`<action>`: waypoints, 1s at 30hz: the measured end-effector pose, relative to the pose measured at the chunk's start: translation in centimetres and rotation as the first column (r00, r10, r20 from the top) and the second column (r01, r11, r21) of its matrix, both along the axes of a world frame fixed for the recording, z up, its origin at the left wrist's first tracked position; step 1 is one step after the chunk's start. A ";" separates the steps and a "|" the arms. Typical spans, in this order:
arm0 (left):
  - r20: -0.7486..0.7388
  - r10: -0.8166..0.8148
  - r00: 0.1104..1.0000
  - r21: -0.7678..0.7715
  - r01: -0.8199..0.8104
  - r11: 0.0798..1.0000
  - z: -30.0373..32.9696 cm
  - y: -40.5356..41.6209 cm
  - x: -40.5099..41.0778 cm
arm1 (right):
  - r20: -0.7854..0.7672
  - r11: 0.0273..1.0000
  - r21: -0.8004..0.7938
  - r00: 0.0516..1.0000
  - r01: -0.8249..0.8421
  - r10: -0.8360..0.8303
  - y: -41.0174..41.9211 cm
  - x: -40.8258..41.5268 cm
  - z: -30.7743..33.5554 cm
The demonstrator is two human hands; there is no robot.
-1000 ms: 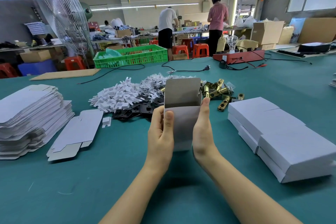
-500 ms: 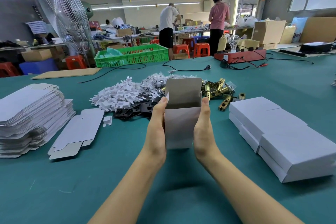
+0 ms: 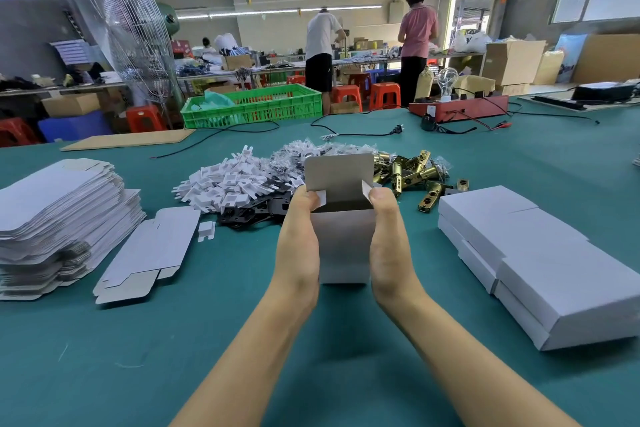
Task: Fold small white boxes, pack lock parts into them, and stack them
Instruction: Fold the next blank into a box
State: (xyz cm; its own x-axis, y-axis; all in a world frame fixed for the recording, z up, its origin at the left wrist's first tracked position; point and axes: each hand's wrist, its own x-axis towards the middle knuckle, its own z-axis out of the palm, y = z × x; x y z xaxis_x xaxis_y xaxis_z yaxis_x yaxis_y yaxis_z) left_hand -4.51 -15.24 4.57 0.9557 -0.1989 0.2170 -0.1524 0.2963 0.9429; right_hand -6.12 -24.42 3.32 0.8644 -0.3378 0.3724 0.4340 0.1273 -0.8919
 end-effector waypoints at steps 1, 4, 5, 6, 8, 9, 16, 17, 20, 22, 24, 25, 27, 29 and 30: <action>0.017 0.013 1.000 0.004 -0.013 1.000 0.0 0.0 0.0 | 0.012 1.000 -0.015 1.000 0.013 -0.013 0.0 0.0 0.1; 0.068 0.063 0.996 -0.015 -0.062 0.998 0.3 -0.1 -0.1 | 0.068 0.997 -0.047 0.996 0.053 -0.049 -0.1 0.0 0.1; 0.079 0.078 0.994 -0.028 -0.076 0.997 0.4 -0.2 -0.1 | 0.093 0.997 -0.051 0.994 0.062 -0.057 -0.1 0.0 0.2; 0.088 0.093 0.992 -0.042 -0.089 0.995 0.6 -0.2 -0.2 | 0.121 0.995 -0.063 0.990 0.074 -0.066 -0.1 -0.1 0.3; 0.101 0.119 0.988 -0.067 -0.113 0.991 0.8 -0.2 -0.3 | 0.178 0.990 -0.094 0.980 0.105 -0.087 -0.2 0.0 0.5; 0.104 0.123 0.987 -0.075 -0.116 0.990 0.9 -0.2 -0.4 | 0.203 0.988 -0.101 0.975 0.115 -0.093 -0.2 0.0 0.6; 0.083 0.125 0.989 -0.121 -0.114 0.986 1.0 -0.2 -0.4 | 0.278 0.990 -0.070 0.955 0.122 -0.098 0.0 -0.1 0.9; 0.082 0.119 0.990 -0.131 -0.107 0.986 1.0 -0.2 -0.3 | 0.278 0.988 -0.074 0.954 0.135 -0.109 0.1 -0.1 1.0; 0.094 0.123 0.988 -0.133 -0.110 0.985 1.0 -0.1 -0.1 | 0.279 0.979 -0.080 0.947 0.185 -0.156 0.2 -0.2 1.0; 0.116 0.116 0.987 -0.127 -0.101 0.987 0.9 0.0 -0.3 | 0.274 0.975 -0.062 0.943 0.214 -0.189 0.3 -0.3 0.9; 0.116 0.071 0.991 -0.131 -0.055 0.990 0.9 0.1 -0.6 | 0.268 0.967 -0.052 0.936 0.249 -0.226 0.3 -0.4 0.8; 0.108 0.029 0.994 -0.146 -0.013 0.989 0.9 0.2 -0.7 | 0.264 0.965 -0.049 0.935 0.259 -0.238 0.3 -0.4 0.7; 0.086 -0.034 0.996 -0.190 0.050 0.980 1.0 0.4 -1.0 | 0.261 0.962 -0.042 0.932 0.270 -0.250 0.3 -0.4 0.7; 0.116 -0.021 0.993 -0.162 0.040 0.986 0.9 0.4 -1.0 | 0.256 0.965 -0.030 0.935 0.262 -0.246 0.2 -0.4 0.7; 0.147 0.000 0.989 -0.142 0.021 0.990 1.0 0.3 -1.1 | 0.254 0.968 -0.015 0.938 0.249 -0.237 0.2 -0.4 0.7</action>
